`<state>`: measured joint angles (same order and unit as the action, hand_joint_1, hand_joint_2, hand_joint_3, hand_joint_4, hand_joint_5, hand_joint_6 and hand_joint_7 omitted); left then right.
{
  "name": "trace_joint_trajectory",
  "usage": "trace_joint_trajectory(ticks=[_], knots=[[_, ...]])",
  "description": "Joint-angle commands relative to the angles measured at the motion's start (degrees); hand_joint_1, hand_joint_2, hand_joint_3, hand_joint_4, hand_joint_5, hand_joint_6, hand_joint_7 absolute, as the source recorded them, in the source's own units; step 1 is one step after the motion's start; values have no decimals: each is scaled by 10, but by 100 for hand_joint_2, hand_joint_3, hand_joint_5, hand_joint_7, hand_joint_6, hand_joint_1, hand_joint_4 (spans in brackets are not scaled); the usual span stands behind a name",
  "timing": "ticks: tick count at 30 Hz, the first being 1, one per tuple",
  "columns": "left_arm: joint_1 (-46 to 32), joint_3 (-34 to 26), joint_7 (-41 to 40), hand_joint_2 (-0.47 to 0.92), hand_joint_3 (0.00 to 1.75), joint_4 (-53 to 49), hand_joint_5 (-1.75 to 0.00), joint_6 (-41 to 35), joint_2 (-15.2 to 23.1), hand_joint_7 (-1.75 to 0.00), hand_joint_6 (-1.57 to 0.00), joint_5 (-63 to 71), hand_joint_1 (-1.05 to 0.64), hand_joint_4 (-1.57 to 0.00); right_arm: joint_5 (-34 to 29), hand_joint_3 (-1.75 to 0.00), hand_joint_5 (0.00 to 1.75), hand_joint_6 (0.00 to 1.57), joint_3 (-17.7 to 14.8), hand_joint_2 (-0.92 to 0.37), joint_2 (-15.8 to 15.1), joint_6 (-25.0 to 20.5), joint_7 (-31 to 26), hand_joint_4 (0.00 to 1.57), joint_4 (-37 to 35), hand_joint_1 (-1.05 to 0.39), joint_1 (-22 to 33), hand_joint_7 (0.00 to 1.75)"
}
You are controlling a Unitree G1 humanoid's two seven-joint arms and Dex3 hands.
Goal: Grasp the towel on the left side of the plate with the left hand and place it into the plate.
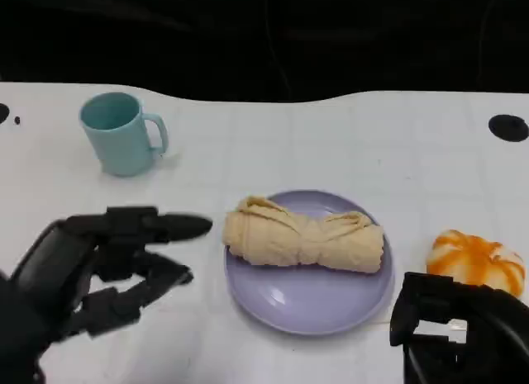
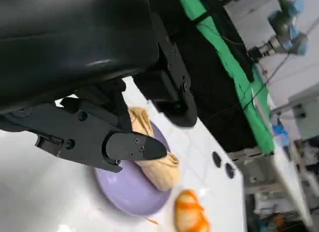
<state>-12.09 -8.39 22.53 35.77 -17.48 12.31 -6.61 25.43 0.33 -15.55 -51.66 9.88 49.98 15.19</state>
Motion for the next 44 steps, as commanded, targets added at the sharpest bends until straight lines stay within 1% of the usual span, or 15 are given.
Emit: trace_joint_trajectory(ticks=[1, 2, 4, 5, 7, 11, 14, 20, 23, 27, 34, 44], knots=[[-35, -34, -17, 64, 96, 43, -134, -82, -16, -87, -94, -93, -16, -85, 0, -144, 175, 67, -1, -49, -7, 5, 3, 82, -4, 6, -1, 162], [-43, -41, -20, 63, 99, 52, -139, -103, -19, -96, -90, -118, -15, -84, 0, -144, 175, 67, -1, -49, -8, 5, 4, 82, -4, 6, -2, 162], [-58, -53, -28, 64, 97, 68, -142, -142, -26, -102, -88, -170, -16, -83, 0, -144, 175, 67, -2, -50, -9, 4, 4, 82, -4, 6, -3, 162], [-63, -57, -34, 69, 90, 74, -144, -154, -28, -105, -85, -189, -15, -80, 0, -144, 175, 68, -3, -50, -9, 4, 4, 81, -4, 6, -4, 162], [-72, -57, -50, 71, 83, 76, -148, -172, -35, -110, -83, -210, -16, -78, 0, -143, 175, 68, -4, -50, -9, 5, 5, 81, -6, 6, -4, 162], [-71, -51, -68, 70, 84, 47, -162, -182, -42, -129, -78, -227, -17, -75, -1, -143, 175, 68, -5, -50, -9, 7, 6, 81, -9, 6, -4, 162], [-72, -47, -59, 70, 84, 25, -166, -173, -38, -134, -76, -232, -17, -74, 0, -143, 175, 68, -7, -50, -10, 7, 7, 80, -10, 6, -4, 162], [-74, -37, -57, 68, 86, 4, -170, -160, -37, -138, -74, -234, -16, -74, -3, -143, 175, 67, -8, -50, -11, 10, 7, 80, -15, 6, -2, 162], [-79, -32, -60, 65, 90, -4, -170, -145, -40, -139, -74, -227, -16, -75, -4, -143, 175, 66, -10, -49, -11, 15, 8, 80, -19, 6, 2, 162], [-85, -29, -61, 63, 90, -12, -170, -129, -44, -138, -74, -228, -19, -75, -12, -143, 175, 67, -7, -49, -14, 33, 12, 81, -22, 7, 11, 162], [-86, -32, -48, 63, 91, -28, -170, -109, -36, -136, -76, -238, -18, -75, -14, -144, 175, 67, -3, -52, -8, 53, 15, 82, -28, 10, 22, 163], [-84, -31, -47, 62, 90, -36, -170, -102, -22, -135, -79, -248, -18, -76, -22, -142, 175, 65, 1, -53, -7, 52, 13, 81, -28, 8, 21, 164]])
